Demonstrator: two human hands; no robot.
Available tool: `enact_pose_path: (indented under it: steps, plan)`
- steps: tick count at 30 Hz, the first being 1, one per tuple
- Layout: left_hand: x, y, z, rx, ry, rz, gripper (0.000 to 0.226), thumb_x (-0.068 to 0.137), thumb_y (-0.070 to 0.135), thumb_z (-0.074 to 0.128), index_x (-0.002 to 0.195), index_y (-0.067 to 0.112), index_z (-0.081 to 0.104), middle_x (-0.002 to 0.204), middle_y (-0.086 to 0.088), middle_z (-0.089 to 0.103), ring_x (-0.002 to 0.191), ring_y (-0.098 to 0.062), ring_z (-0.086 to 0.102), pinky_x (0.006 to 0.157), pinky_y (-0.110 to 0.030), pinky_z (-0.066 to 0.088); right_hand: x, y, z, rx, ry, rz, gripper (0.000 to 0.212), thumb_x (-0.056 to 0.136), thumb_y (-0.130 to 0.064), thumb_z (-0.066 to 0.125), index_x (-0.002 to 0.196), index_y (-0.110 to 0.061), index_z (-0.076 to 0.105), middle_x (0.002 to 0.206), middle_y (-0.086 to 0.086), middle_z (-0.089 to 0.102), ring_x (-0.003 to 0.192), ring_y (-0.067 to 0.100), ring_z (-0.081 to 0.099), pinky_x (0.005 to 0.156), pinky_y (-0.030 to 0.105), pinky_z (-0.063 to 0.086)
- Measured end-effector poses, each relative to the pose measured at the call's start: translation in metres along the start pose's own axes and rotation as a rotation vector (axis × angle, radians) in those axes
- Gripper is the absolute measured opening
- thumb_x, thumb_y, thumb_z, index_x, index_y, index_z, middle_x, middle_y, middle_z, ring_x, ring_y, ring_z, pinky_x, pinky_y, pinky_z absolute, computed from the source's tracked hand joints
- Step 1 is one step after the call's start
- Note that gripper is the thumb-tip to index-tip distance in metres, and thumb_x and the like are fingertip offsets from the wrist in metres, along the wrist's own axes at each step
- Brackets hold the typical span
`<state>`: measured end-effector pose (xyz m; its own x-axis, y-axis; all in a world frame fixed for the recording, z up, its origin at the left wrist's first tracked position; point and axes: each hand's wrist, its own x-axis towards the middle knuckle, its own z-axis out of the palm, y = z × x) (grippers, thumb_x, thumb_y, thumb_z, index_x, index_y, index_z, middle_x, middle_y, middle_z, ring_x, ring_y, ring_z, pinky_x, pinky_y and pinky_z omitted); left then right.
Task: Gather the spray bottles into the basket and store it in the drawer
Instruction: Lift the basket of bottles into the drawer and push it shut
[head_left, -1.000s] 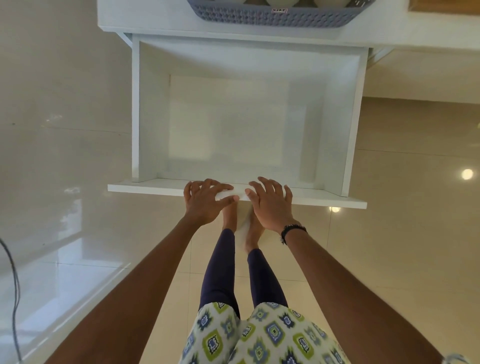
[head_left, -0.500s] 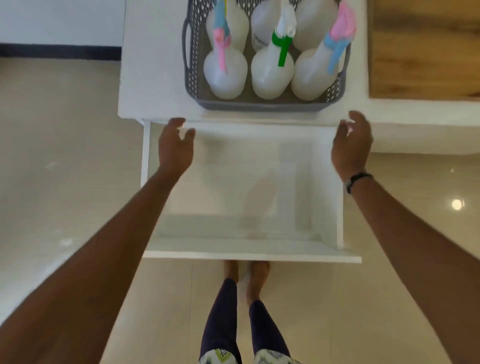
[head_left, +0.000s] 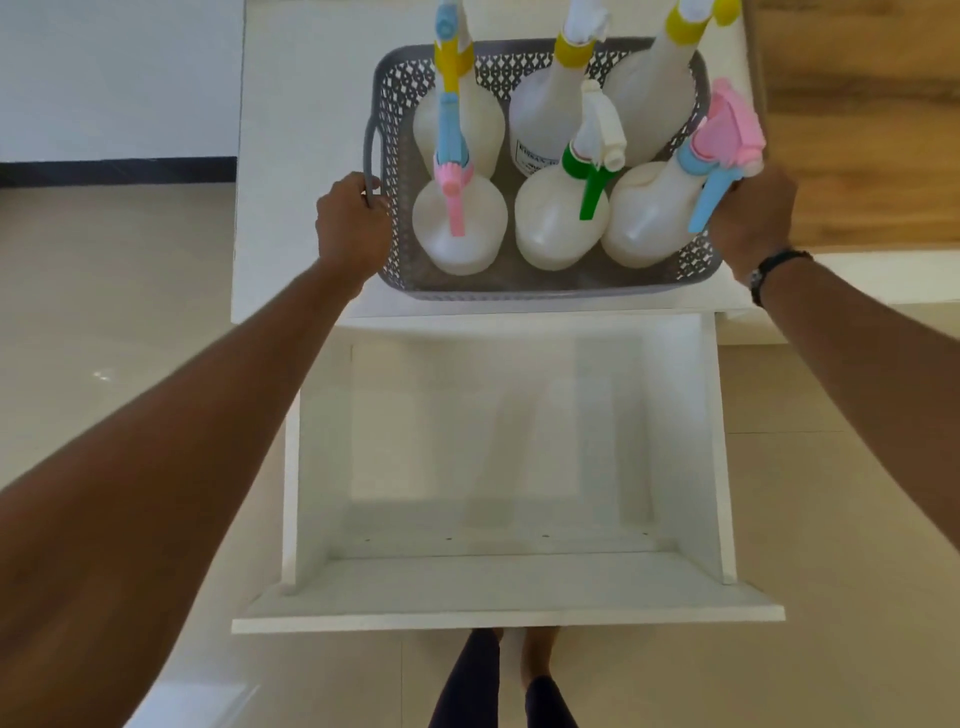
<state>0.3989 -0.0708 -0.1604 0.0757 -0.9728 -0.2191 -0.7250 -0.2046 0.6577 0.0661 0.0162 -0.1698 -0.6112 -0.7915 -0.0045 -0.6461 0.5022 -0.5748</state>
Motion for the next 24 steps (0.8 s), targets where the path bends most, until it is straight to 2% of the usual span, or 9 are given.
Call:
enact_pose_path:
  steps: [2,5,9,11,15,18,20,22,24]
  plan:
    - [0.004,-0.002,0.002,0.035,0.004,0.014,0.033,0.091,0.011,0.044,0.119,0.010,0.060,0.117,-0.015,0.065,0.105,-0.031,0.061,0.092,-0.036,0.050,0.004,0.005,0.006,0.002,0.026,-0.009,0.019,0.089,-0.003,0.045,0.085,0.004,0.061,0.080,0.017,0.056,0.078,0.029,0.050,0.070,0.035,0.038]
    - [0.004,-0.004,0.005,0.033,0.020,0.032,0.031,0.091,0.011,0.043,0.116,0.009,0.062,0.112,-0.016,0.067,0.102,-0.034,0.062,0.091,-0.042,0.052,0.003,0.004,0.007,0.023,0.045,-0.008,0.018,0.088,-0.001,0.044,0.077,-0.011,0.053,0.076,0.009,0.049,0.073,0.022,0.044,0.060,0.031,0.036]
    - [0.003,-0.006,0.002,0.036,0.019,0.048,0.029,0.090,0.008,0.042,0.108,0.006,0.065,0.106,-0.017,0.069,0.097,-0.035,0.064,0.088,-0.045,0.053,-0.007,-0.003,0.004,0.032,0.039,-0.002,0.028,0.090,0.001,0.046,0.069,-0.017,0.045,0.066,0.002,0.045,0.076,0.018,0.043,0.064,0.024,0.035]
    - [-0.002,-0.008,-0.002,0.049,0.026,0.061,0.029,0.090,0.007,0.043,0.108,0.006,0.066,0.104,-0.017,0.069,0.096,-0.034,0.065,0.088,-0.044,0.054,-0.017,-0.002,0.003,0.032,0.042,-0.014,0.022,0.090,0.002,0.046,0.072,-0.012,0.047,0.064,0.003,0.045,0.073,0.018,0.044,0.054,0.016,0.032]
    - [-0.026,-0.019,-0.014,0.054,0.030,0.107,0.029,0.092,0.007,0.042,0.110,0.005,0.065,0.103,-0.017,0.070,0.094,-0.033,0.065,0.087,-0.042,0.053,-0.046,0.007,-0.002,0.161,0.079,-0.020,0.020,0.086,0.005,0.046,0.074,-0.010,0.052,0.071,0.006,0.052,0.068,0.019,0.047,0.054,0.025,0.033]
    - [-0.056,-0.027,-0.026,0.031,0.046,0.112,0.030,0.092,0.006,0.042,0.111,0.006,0.065,0.102,-0.015,0.071,0.093,-0.030,0.065,0.084,-0.031,0.050,-0.082,0.009,-0.012,0.225,0.076,-0.036,0.016,0.083,0.004,0.046,0.072,-0.003,0.055,0.069,0.008,0.051,0.066,0.019,0.047,0.055,0.030,0.035]
    - [-0.083,-0.036,-0.035,0.016,0.063,0.095,0.029,0.092,0.005,0.044,0.111,0.007,0.065,0.102,-0.014,0.071,0.093,-0.028,0.065,0.077,-0.022,0.044,-0.113,0.009,-0.023,0.251,0.065,-0.095,0.013,0.080,-0.001,0.046,0.070,-0.003,0.055,0.064,0.005,0.049,0.062,0.016,0.046,0.051,0.026,0.033]
    - [-0.114,-0.051,-0.042,-0.005,0.058,0.077,0.028,0.093,0.005,0.046,0.112,0.008,0.066,0.101,-0.014,0.072,0.091,-0.027,0.066,0.075,-0.023,0.045,-0.146,0.013,-0.033,0.253,0.055,-0.159,0.015,0.083,-0.004,0.049,0.069,-0.007,0.053,0.057,-0.002,0.046,0.055,0.001,0.044,0.049,0.021,0.033]
    - [-0.145,-0.069,-0.047,-0.024,0.029,0.068,0.026,0.094,0.007,0.048,0.114,0.011,0.065,0.100,-0.012,0.072,0.088,-0.025,0.067,0.077,-0.030,0.050,-0.179,0.024,-0.042,0.245,0.041,-0.144,0.018,0.086,0.004,0.051,0.070,-0.003,0.056,0.057,0.004,0.053,0.053,-0.002,0.045,0.048,0.027,0.039]
